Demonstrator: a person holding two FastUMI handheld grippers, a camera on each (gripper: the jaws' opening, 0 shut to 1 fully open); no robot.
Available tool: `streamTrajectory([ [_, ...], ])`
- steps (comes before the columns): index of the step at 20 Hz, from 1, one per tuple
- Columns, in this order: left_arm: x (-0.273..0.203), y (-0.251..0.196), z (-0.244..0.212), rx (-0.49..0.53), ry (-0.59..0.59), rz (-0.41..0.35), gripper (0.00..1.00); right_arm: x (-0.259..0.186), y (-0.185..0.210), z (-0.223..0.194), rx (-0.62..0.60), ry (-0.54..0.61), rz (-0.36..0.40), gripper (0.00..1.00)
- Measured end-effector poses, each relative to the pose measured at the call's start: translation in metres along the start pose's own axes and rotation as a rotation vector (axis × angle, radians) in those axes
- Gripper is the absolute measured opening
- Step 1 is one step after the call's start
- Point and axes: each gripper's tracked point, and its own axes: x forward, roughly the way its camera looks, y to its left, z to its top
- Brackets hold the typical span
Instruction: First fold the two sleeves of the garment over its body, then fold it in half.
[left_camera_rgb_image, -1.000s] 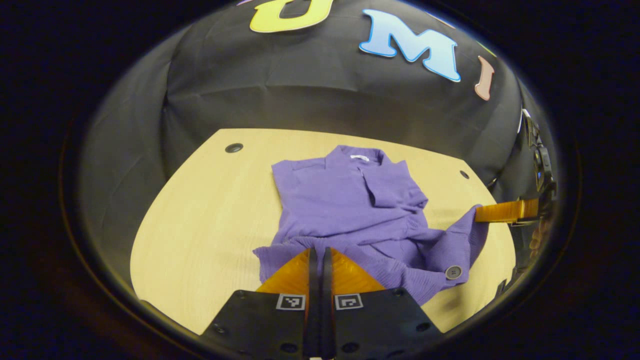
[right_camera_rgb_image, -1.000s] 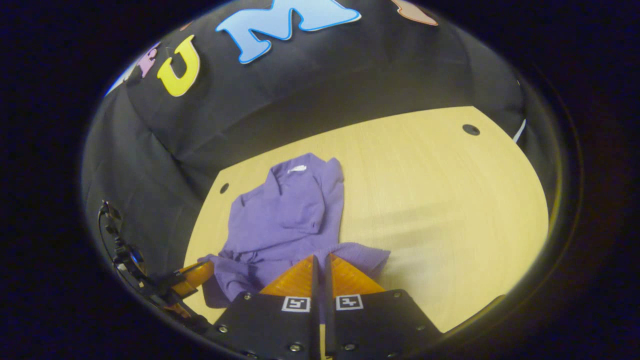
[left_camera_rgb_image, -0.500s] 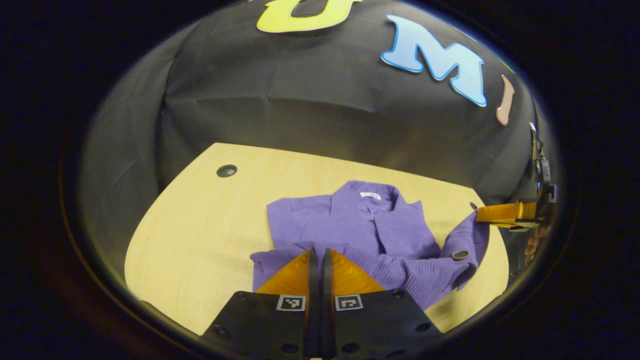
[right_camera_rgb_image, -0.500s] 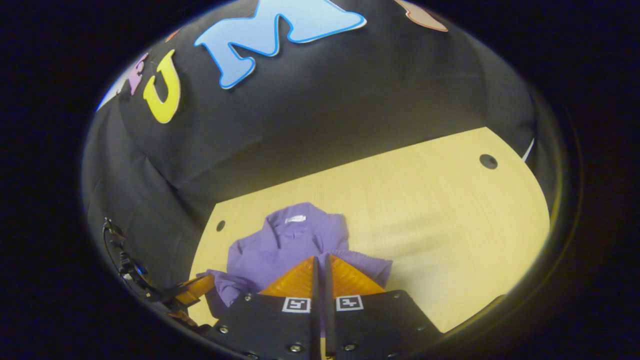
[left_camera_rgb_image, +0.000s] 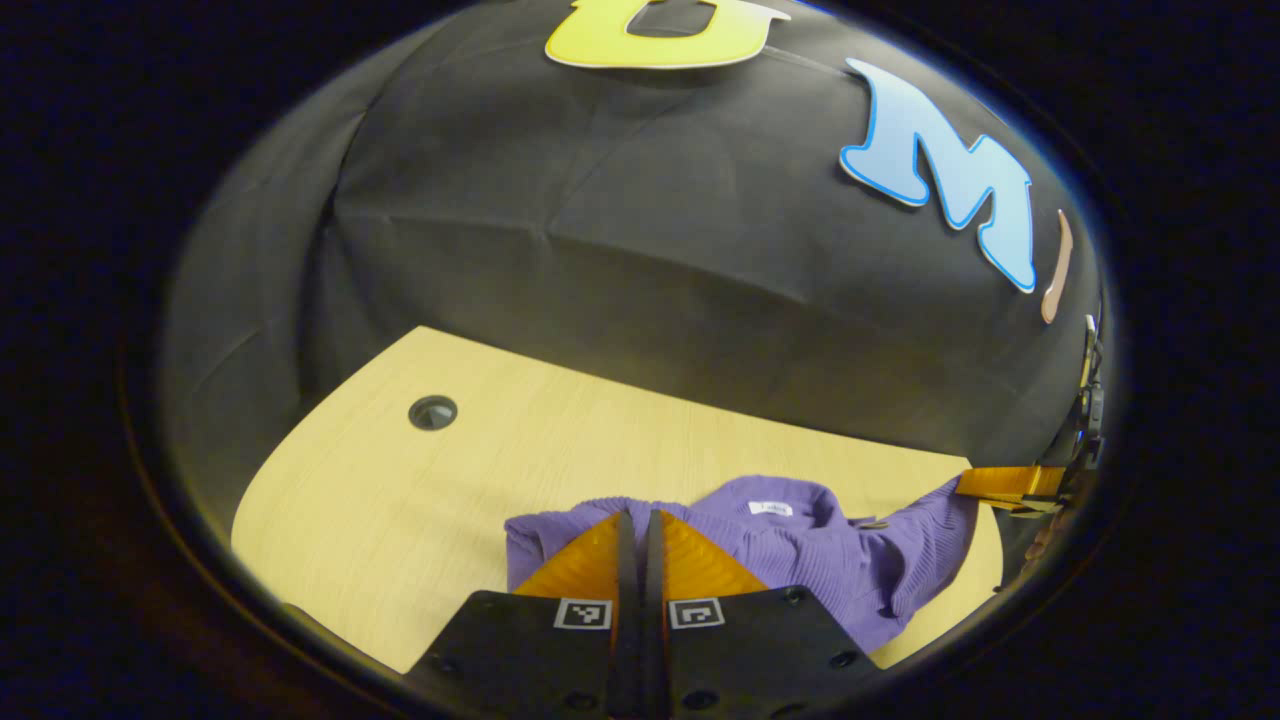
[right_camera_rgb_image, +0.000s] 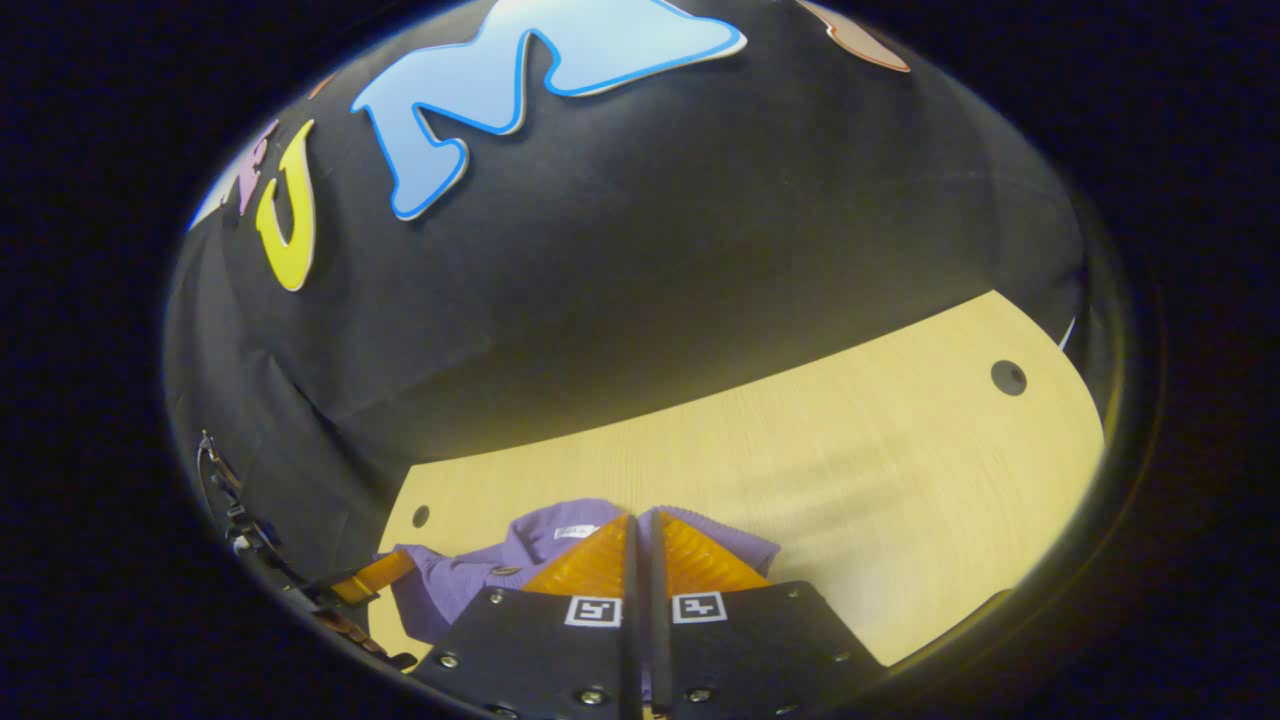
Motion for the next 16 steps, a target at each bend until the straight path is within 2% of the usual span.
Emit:
streamTrajectory([
  [7, 0.056, 0.014, -0.04, 0.041, 0.098, 0.033, 0.07, 0.052, -0.03, -0.034, -0.044, 0.056, -0.073, 0.04],
  [12, 0.064, 0.022, -0.065, 0.045, 0.161, 0.056, 0.07, 0.066, -0.037, -0.056, -0.083, 0.098, -0.084, 0.04],
  [16, 0.068, 0.024, -0.071, 0.03, 0.159, 0.061, 0.08, 0.077, -0.039, -0.075, -0.107, 0.13, -0.09, 0.05],
])
